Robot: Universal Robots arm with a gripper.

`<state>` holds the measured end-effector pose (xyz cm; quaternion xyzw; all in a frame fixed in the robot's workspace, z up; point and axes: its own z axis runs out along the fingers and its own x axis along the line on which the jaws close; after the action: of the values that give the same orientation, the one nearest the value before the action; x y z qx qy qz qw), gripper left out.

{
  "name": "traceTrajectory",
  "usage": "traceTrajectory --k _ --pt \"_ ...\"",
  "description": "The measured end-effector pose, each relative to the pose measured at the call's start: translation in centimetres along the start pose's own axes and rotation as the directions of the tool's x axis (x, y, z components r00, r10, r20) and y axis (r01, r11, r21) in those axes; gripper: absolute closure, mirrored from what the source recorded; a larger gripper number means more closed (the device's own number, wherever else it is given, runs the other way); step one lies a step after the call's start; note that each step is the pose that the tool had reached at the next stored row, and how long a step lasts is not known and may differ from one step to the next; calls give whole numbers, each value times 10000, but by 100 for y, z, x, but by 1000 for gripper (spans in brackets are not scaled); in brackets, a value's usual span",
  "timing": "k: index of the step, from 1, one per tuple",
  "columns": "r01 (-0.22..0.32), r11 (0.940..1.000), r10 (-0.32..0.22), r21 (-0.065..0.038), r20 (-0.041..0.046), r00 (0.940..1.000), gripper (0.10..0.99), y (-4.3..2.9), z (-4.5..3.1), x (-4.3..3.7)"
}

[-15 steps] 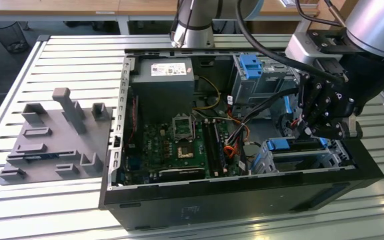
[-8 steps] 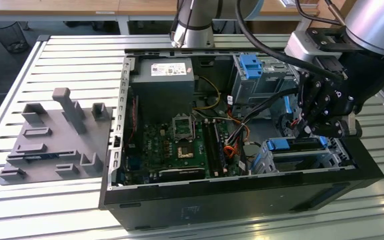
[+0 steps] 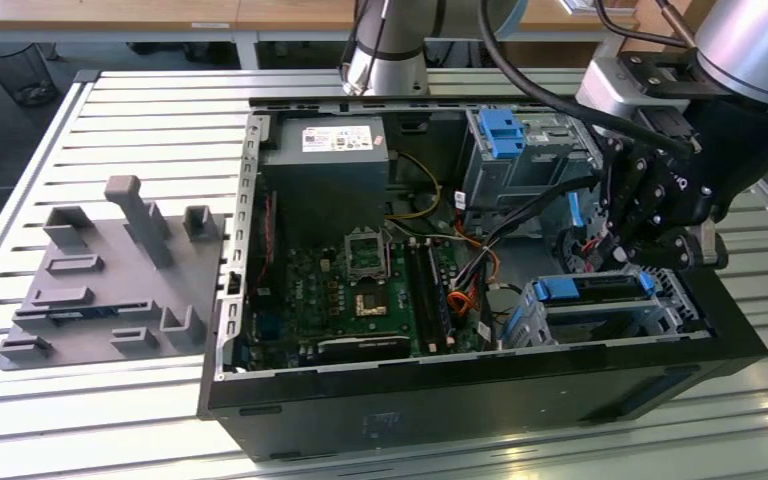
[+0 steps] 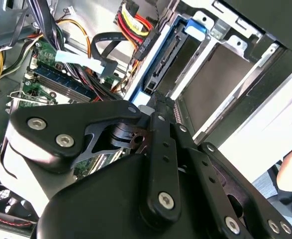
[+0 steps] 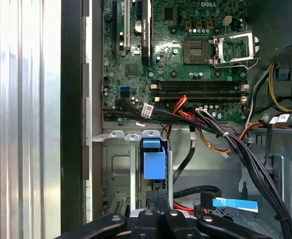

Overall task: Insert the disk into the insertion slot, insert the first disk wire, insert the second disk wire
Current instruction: 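Insert the first disk wire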

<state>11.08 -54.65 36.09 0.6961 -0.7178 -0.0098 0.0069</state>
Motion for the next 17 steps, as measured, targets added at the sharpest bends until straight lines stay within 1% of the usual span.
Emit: traceTrajectory --k 12,17 --pt "1 10000 -1 0 -1 10000 980 -121 -3 -23" --pt "0 10000 0 0 1 10000 980 -125 -35 -32"
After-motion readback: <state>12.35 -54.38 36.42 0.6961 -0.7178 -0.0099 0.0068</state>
